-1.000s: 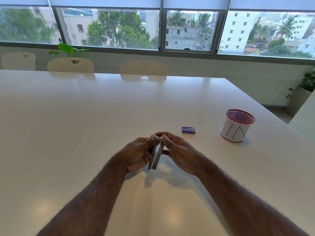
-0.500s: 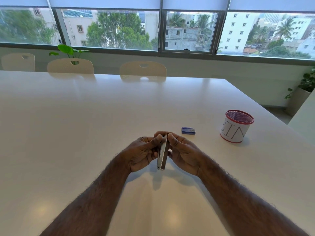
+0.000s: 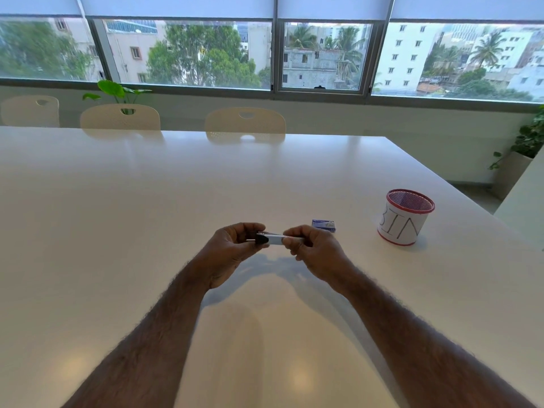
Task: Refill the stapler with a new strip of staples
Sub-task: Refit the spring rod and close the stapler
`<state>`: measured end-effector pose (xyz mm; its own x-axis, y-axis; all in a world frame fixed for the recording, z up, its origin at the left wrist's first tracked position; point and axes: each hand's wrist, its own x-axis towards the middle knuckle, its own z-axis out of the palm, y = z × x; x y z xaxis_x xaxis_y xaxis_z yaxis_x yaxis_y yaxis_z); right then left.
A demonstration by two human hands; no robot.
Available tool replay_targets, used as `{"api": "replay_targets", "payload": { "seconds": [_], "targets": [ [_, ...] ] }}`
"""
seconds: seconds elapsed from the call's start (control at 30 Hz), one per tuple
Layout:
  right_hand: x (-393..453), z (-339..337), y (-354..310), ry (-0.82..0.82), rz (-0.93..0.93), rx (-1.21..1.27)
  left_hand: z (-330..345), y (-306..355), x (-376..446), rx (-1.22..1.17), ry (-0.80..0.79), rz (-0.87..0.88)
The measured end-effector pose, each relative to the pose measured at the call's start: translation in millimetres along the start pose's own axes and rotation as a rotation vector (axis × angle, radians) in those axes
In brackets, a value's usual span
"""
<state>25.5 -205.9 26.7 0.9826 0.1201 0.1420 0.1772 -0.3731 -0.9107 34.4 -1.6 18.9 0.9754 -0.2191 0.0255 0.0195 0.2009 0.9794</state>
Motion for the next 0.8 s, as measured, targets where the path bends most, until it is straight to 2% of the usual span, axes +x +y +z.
{"api": "replay_targets", "payload": {
  "seconds": [0.07,0.17,0.27,0.43,0.8],
  "targets": [
    [-0.2,0.8,7.8,0.043,-0.029,-0.105,-6.9,-1.4,-0.8,0.159,-0.016,-0.017],
    [-1.1,0.1,15.7,0.043,-0.06,-0.132,-10.5,-1.1,-4.5,0.324,-0.045,-0.033],
    [-1.6,1.8,19.9,0.023,-0.108,-0.211,-10.5,-4.0,-5.3,0.528,-0.038,0.014],
    [-1.6,8.8,27.5,-0.039,-0.207,-0.515,-13.6,-10.5,-3.9,0.846,-0.033,0.121],
    [-9.9,8.9,24.7,-0.044,-0.231,-0.569,-11.5,-9.6,-12.1,0.968,-0.035,0.184]
  ]
}}
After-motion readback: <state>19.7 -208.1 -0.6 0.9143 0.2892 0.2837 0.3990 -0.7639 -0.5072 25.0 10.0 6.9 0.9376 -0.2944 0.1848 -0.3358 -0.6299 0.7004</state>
